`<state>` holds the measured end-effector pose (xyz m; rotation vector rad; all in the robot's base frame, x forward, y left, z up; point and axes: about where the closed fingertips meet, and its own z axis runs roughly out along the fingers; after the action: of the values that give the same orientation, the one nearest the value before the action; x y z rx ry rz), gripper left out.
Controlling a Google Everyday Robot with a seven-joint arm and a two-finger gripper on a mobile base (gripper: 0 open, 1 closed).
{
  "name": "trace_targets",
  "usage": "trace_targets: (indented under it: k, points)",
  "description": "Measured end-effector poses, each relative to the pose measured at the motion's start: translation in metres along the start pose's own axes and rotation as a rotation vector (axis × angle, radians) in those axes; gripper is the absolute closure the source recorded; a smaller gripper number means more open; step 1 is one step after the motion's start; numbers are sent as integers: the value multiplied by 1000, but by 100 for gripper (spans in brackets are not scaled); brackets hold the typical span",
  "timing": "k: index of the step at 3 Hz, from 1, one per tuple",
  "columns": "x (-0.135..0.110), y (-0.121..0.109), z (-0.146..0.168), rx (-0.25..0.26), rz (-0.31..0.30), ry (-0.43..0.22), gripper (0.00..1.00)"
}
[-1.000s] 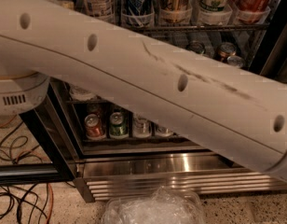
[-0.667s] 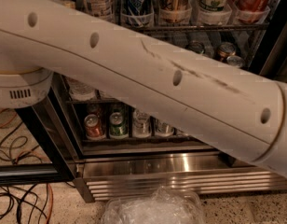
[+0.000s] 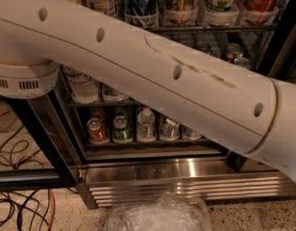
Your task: Pick redbull can from top shelf of fridge
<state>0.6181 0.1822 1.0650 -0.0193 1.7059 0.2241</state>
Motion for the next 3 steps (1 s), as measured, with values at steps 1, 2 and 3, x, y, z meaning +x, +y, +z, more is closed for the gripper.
trace_targets:
  k: [1,2,3]
  points:
    - [2,-1,10,5,0,1,40]
    - [4,0,12,6,6,5,58]
    - [4,0,12,6,6,5,82]
